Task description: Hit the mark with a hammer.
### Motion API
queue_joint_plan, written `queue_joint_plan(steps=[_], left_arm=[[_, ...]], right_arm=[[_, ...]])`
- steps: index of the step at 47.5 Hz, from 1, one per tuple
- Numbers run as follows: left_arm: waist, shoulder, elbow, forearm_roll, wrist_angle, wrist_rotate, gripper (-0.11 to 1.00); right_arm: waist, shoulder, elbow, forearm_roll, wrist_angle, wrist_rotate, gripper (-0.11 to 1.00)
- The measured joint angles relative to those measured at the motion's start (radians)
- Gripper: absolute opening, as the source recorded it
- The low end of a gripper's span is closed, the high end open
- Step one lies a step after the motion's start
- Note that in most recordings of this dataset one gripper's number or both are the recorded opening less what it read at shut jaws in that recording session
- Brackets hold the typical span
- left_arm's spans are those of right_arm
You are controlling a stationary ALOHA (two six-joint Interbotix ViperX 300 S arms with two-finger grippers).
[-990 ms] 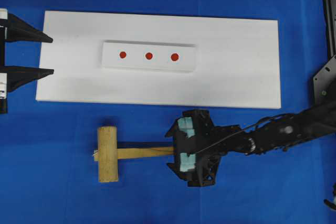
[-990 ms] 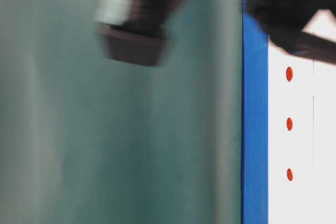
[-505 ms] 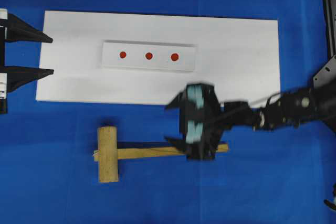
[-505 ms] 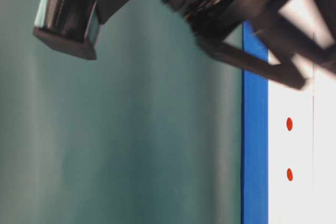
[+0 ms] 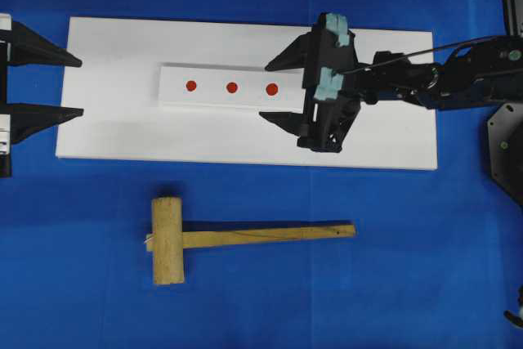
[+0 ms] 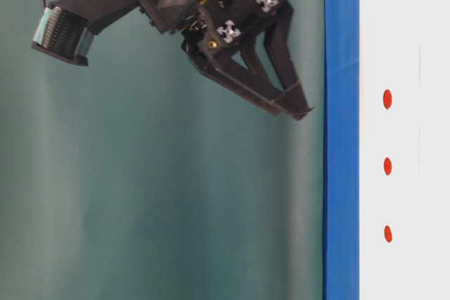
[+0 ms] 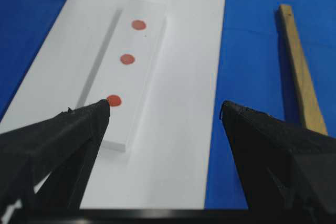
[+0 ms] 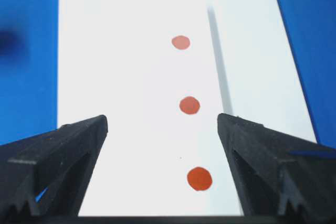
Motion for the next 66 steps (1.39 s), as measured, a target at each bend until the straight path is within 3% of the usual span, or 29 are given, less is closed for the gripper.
queue_joint_plan(steps=[12,48,66], left_arm=[[0.000,-0.012,0.000,0.000,0.000,0.044,0.83],[0.000,-0.163,0.032,0.000,0.018,0.127,0.83],[-0.003,-0.242,0.095,0.000,0.048,0.150,0.83]], right_arm=[[0.002,-0.141,0.078,0.000,0.003,0.000,0.85],[0.000,-0.861,0.505,0.002,-0.023,-0.017,0.84],[0.002,-0.962,0.634,0.005,-0.005,-0.011,0.81]])
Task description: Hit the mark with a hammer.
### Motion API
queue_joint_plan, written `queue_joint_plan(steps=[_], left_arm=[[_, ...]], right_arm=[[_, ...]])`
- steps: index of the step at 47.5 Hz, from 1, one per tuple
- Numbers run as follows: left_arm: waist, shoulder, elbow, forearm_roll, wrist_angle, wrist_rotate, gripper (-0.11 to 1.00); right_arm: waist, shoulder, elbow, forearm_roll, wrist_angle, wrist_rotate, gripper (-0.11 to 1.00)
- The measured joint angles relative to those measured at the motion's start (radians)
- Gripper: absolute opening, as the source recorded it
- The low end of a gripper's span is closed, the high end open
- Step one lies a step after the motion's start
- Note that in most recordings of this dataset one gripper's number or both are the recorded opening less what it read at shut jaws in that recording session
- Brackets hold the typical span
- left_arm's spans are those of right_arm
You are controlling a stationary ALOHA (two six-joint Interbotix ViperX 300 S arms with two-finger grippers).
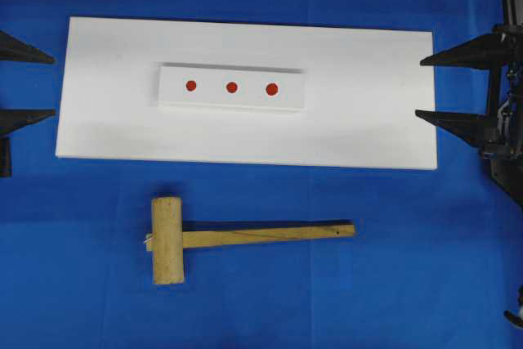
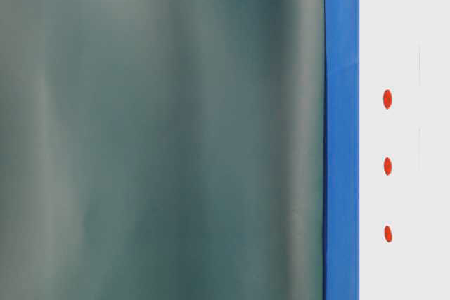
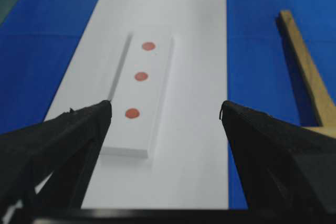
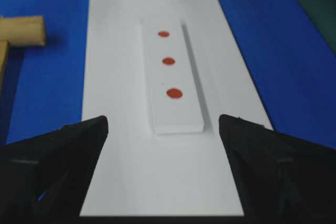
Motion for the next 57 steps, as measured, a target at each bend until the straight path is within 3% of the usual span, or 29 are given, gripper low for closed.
queue_joint_plan(steps=[57], left_arm=[[-0.017,-0.011,0.044,0.000,-0.006,0.002,0.83]], right_arm=[[-0.002,0.000,0.009,0.000,-0.002,0.000,0.81]])
